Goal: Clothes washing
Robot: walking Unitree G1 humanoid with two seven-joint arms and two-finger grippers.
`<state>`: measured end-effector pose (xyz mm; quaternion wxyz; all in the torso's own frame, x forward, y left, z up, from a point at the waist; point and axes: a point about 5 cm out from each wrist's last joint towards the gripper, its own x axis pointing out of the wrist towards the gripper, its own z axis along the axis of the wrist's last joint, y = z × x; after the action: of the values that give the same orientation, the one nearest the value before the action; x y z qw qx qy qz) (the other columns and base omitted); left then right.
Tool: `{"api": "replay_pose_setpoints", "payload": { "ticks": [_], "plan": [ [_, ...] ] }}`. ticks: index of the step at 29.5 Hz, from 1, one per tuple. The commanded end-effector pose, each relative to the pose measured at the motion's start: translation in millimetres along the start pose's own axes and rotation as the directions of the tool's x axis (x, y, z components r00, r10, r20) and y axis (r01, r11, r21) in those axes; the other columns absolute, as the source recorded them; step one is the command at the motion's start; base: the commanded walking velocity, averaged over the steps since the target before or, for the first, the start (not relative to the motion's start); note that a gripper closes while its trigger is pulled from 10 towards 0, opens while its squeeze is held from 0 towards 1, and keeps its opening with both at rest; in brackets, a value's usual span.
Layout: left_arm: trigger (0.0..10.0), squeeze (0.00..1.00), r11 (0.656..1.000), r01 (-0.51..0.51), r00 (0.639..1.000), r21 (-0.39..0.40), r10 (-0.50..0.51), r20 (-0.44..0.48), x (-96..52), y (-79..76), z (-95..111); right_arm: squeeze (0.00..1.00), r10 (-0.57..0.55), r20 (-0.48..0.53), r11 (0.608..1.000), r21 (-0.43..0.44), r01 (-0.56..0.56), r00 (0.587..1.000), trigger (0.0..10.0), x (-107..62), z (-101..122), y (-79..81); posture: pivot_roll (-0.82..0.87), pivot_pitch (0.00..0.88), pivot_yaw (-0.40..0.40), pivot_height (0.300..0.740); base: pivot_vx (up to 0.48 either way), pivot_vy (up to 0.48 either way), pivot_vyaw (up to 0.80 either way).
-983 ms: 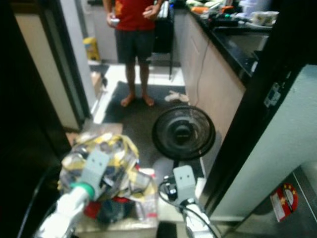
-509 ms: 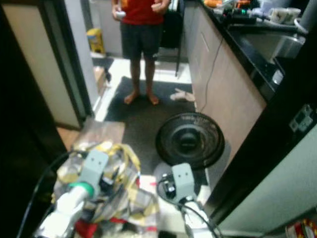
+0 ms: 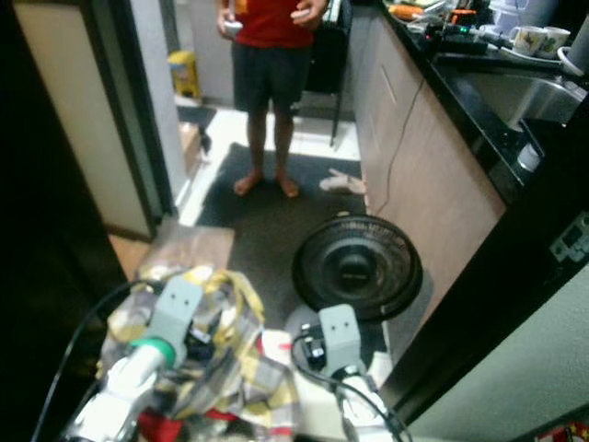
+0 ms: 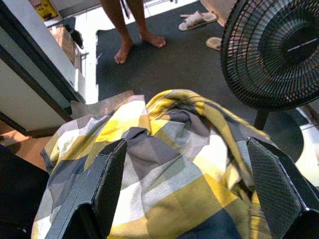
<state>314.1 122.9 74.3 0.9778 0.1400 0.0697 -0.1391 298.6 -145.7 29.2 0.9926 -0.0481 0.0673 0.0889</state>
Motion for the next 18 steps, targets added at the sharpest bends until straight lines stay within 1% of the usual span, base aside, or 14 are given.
{"api": "replay_pose_setpoints", "payload": {
  "ticks": [1, 18],
  "plan": [
    [10.0, 0.00, 1.000, 0.011, 1.000, 0.004, -0.011, -0.028, -2.0, -2.6, -7.7, 0.00, -0.002, -0.027, 1.000, -0.003, 0.002, 1.000, 10.0, -3.6, -6.5, -1.1, 0.00, 0.000, 0.015, 0.740, 0.000, 0.000, 0.00],
    [10.0, 0.00, 1.000, 0.017, 0.999, 0.005, -0.017, -0.030, -1.9, -3.6, -8.7, 0.00, 0.001, -0.028, 1.000, -0.005, -0.001, 1.000, 10.0, -3.4, -6.3, -1.6, 0.00, 0.000, 0.013, 0.740, 0.000, 0.000, 0.00]
  ]
}}
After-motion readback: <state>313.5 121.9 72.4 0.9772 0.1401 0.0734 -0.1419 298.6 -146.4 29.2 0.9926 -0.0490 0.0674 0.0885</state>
